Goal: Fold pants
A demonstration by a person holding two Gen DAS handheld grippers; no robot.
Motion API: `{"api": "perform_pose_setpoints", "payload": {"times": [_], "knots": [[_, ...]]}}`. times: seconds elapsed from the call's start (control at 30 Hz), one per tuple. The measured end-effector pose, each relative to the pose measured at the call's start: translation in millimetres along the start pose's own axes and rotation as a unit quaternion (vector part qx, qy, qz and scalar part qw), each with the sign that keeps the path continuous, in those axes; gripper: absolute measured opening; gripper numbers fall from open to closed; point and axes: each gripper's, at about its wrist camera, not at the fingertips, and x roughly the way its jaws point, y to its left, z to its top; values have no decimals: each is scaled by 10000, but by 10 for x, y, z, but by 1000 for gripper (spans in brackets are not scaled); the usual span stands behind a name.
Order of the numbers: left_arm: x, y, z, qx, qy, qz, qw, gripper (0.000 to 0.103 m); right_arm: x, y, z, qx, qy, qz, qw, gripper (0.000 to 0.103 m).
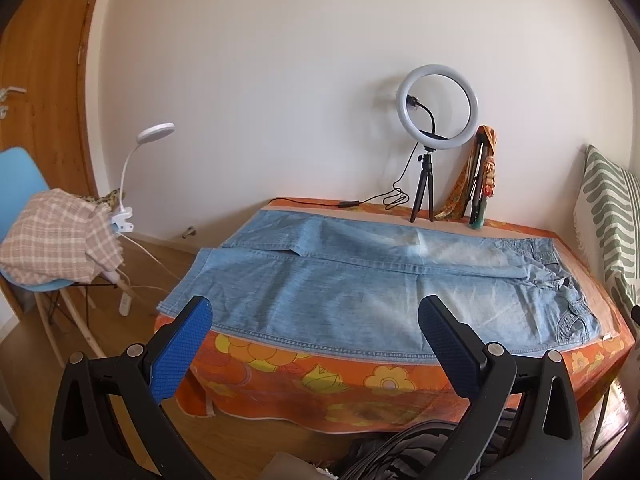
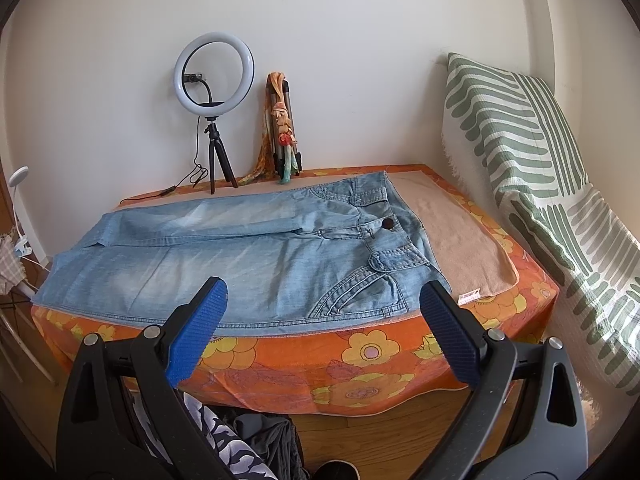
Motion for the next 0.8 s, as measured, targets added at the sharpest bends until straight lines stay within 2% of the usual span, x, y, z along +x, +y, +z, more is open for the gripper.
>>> {"api": "perform_pose_setpoints", "payload": {"times": [0.8], "knots": [[-10,-15,-7,12,-12,-25,10000,103,-2,50,12,-8,-5,26,10000,99]]}}
